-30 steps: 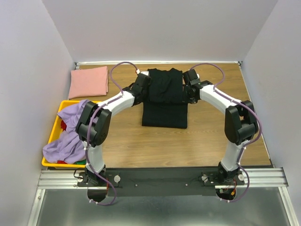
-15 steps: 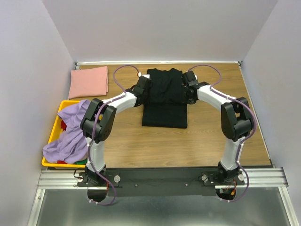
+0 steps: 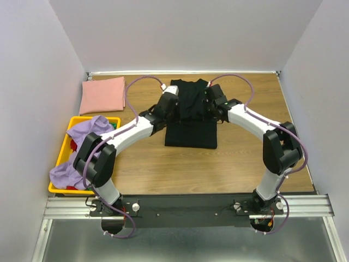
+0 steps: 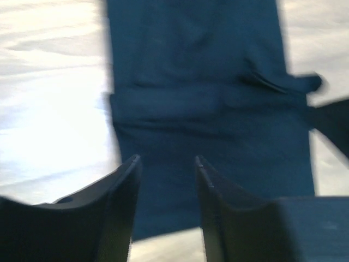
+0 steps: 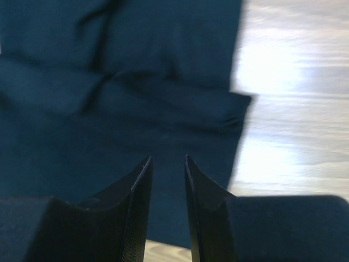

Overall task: Fold and stack the t-shirts
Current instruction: Fold the tshirt

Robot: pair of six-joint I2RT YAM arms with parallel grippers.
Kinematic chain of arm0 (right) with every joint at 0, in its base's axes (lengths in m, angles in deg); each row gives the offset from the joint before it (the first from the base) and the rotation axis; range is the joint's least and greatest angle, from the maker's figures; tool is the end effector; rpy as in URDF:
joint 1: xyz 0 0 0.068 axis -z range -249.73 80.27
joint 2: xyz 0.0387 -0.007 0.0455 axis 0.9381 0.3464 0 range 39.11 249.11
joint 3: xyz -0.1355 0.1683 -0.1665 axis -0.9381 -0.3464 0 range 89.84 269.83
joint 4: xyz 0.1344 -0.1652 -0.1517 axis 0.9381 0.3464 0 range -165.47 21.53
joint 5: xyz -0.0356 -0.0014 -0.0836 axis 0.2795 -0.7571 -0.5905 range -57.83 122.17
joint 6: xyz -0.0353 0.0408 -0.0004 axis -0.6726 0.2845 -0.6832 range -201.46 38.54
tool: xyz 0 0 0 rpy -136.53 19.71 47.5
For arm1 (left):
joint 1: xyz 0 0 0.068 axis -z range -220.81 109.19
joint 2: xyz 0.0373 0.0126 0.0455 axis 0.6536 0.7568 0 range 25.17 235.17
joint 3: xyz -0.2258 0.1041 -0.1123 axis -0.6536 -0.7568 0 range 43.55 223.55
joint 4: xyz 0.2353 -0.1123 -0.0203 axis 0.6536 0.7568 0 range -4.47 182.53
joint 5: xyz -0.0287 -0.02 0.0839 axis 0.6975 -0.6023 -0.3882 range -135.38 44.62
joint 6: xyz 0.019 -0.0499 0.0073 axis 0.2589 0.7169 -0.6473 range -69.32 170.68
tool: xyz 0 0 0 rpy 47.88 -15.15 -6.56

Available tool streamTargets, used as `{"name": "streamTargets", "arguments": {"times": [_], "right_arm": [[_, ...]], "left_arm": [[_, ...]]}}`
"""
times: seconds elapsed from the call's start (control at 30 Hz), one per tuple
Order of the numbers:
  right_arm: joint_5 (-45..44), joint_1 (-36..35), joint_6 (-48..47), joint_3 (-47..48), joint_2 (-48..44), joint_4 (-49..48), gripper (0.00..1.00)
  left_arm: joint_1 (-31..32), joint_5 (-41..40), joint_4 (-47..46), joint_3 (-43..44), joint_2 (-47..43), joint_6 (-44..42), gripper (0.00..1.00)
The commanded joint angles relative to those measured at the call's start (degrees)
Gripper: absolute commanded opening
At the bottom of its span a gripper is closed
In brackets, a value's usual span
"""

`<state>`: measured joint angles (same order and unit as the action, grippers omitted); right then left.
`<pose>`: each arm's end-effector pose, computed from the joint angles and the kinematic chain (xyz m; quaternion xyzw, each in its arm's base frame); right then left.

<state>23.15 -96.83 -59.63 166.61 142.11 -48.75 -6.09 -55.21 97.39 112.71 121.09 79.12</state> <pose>0.3510 0.1733 0.2291 -0.0185 0.9454 0.0634 0.3193 0.3144 -0.2105 0.2514 0.0121 0.8985 -0.1605 0.4084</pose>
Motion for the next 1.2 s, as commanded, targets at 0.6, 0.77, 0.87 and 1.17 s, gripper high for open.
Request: {"name": "streamTargets", "arguments": {"times": [0.6, 0.77, 0.87, 1.17], "right_arm": [[-5.4, 0.3, 2.0, 7.0, 13.8, -10.8, 0.3], [-5.8, 3.4, -1.3, 17.3, 17.2, -10.7, 0.33], [-0.1, 3.5, -2.2, 16.8, 13.7, -10.9, 0.33], [28.8, 3.5, 7.5, -18.7, -9.1, -30.4, 0.37]], "left_arm": [[6.3, 6.8, -0.4, -12.6, 4.1, 5.0, 0.45], [6.5, 7.2, -0.5, -15.2, 1.7, 5.8, 0.45], [6.7, 7.8, -0.8, -16.3, 1.1, 6.0, 0.45], [7.1, 6.9, -3.5, -21.1, -8.1, 9.8, 0.46]]}}
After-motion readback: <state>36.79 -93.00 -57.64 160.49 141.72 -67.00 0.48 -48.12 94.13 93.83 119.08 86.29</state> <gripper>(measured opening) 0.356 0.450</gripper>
